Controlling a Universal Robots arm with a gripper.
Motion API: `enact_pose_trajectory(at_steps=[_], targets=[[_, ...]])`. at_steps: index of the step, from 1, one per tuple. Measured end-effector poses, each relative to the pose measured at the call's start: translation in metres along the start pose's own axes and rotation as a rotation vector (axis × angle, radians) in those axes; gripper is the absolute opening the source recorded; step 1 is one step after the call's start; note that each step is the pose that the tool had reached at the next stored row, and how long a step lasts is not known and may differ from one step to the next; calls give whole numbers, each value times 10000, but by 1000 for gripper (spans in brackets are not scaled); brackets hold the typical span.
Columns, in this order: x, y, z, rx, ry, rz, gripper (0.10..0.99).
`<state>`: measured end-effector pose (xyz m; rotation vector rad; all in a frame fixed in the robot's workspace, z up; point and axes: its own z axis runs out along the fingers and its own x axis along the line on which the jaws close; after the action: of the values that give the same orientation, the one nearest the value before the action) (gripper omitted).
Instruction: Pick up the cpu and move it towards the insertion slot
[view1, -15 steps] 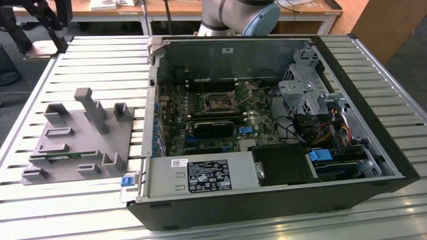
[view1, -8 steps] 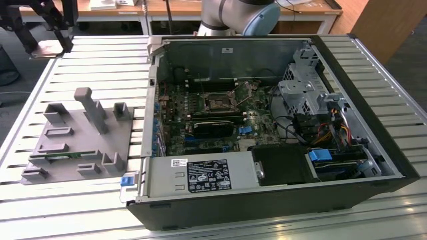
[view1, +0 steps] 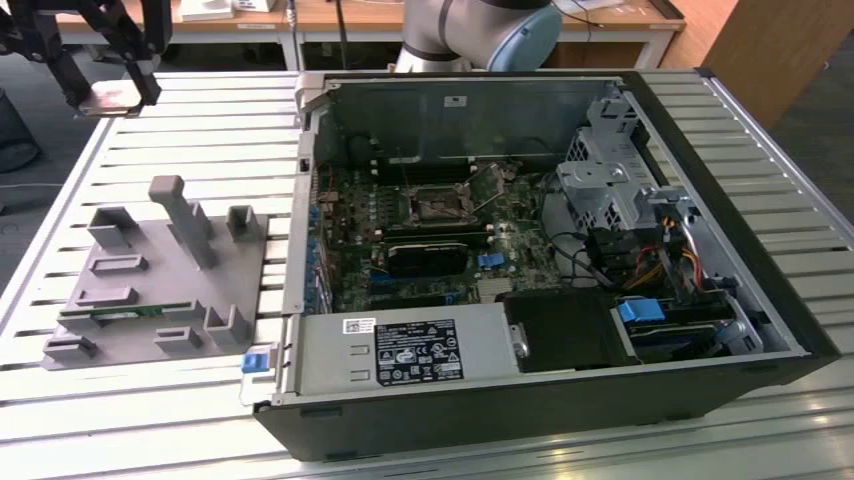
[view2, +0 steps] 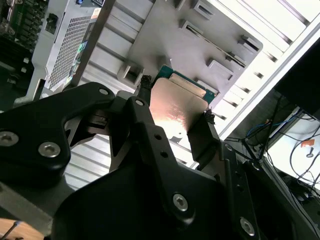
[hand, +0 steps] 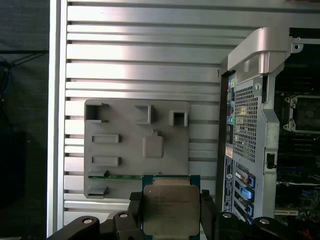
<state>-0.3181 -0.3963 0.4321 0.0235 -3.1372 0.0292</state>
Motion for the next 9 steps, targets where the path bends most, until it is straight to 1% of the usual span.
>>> enact_pose_trajectory(at_steps=[9], targets=[[-130,2,-1,6,5,-1,545]])
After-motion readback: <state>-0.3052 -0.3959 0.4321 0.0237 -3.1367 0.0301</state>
